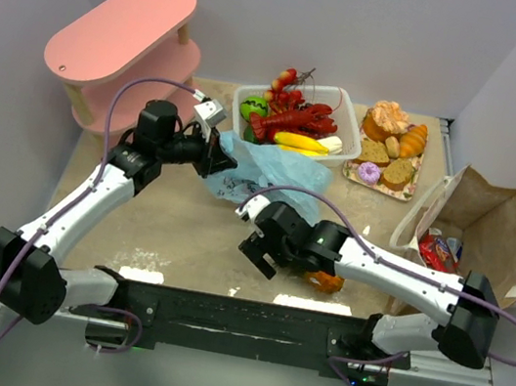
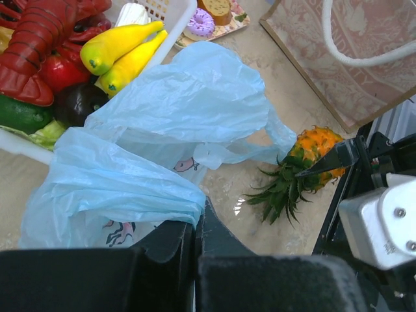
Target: Place the mixed food into the grocery bags and tie them
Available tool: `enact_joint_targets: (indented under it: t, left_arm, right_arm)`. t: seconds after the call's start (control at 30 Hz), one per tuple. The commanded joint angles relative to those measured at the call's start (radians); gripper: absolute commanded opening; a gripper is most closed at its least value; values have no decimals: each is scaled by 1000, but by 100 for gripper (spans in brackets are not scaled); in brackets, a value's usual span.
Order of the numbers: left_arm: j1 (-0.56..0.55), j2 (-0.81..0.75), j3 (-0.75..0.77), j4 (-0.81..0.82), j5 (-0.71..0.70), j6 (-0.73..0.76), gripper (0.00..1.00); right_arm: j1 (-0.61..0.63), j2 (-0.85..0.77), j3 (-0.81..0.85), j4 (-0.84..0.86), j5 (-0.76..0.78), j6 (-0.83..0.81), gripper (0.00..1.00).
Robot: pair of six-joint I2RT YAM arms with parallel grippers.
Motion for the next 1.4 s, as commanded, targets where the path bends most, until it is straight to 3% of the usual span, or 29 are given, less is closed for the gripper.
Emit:
enact_joint_targets:
  t: [0.0, 0.4, 0.57, 0.63, 0.67, 0.83, 0.87, 0.9, 1.17, 1.37]
  left_arm:
    - [22, -6, -15, 54, 48, -26, 0]
    - [31, 6, -21, 59, 66, -34, 0]
    - [39, 1, -19, 54, 66, -34, 0]
    - [43, 0, -18, 56, 65, -36, 0]
    - [45, 0, -21, 56, 65, -34, 0]
    - [51, -3, -22, 65, 77, -46, 0]
    - [51, -2, -24, 65, 82, -48, 0]
    - [51, -2, -22, 66, 82, -49, 0]
    - [51, 1, -27, 74, 95, -56, 0]
    - [51, -3, -27, 79, 109, -68, 0]
  right_arm:
    - [38, 52, -12, 27, 122, -109, 99]
    - [60, 360, 20, -35, 219, -90, 99]
    - [60, 494, 42, -91, 366, -55, 96]
    - [61, 512, 46, -101, 389, -28, 87]
    - [60, 514, 49, -106, 406, -15, 67]
    - [61, 434, 103, -182, 365, 6, 26]
    - [61, 414, 117, -196, 348, 15, 8]
    - [61, 394, 147, -210, 314, 18, 3]
    - [63, 160, 324, -273, -2, -14, 0]
    - [41, 63, 483, -169, -97, -17, 0]
